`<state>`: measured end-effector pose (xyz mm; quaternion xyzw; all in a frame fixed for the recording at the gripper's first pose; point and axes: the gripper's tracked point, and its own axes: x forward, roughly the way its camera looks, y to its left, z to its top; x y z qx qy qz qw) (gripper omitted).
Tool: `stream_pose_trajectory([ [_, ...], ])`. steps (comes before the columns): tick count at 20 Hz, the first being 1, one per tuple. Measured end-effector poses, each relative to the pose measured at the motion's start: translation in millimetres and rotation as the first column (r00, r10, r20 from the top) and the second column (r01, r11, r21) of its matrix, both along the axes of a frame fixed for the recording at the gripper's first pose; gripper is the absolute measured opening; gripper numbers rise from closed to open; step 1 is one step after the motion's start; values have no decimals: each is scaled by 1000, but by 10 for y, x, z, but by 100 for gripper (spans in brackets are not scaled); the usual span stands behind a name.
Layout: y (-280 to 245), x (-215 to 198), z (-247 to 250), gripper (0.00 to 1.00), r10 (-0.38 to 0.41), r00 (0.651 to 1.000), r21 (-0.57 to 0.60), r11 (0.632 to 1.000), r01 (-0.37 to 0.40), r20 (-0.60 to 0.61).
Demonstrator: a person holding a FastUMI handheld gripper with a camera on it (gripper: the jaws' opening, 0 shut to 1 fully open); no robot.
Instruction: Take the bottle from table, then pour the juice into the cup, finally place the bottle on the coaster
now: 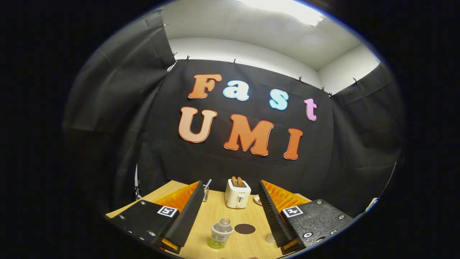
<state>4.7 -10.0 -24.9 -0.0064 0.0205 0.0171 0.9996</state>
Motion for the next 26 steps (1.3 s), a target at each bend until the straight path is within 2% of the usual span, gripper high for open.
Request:
stream_pose_trajectory([
  [5, -82, 6, 7, 90, 0, 1000, -25, 1000, 1, 12],
  [15, -263, 88, -163, 91, -58, 998, 27, 998, 58, -22],
  [18, -182, 135, -286, 90, -21, 999, 99, 995, 24, -32],
  [20, -254, 170, -420, 91, -48, 998, 105, 993, 53, -44],
  [21, -278, 183, -517, 90, -66, 996, 98, 993, 72, -63],
  [24, -41, 197, -771, 90, -22, 995, 56, 998, 27, -92],
  [26, -45, 167, -979, 91, -43, 991, 22, 999, 46, -123],
])
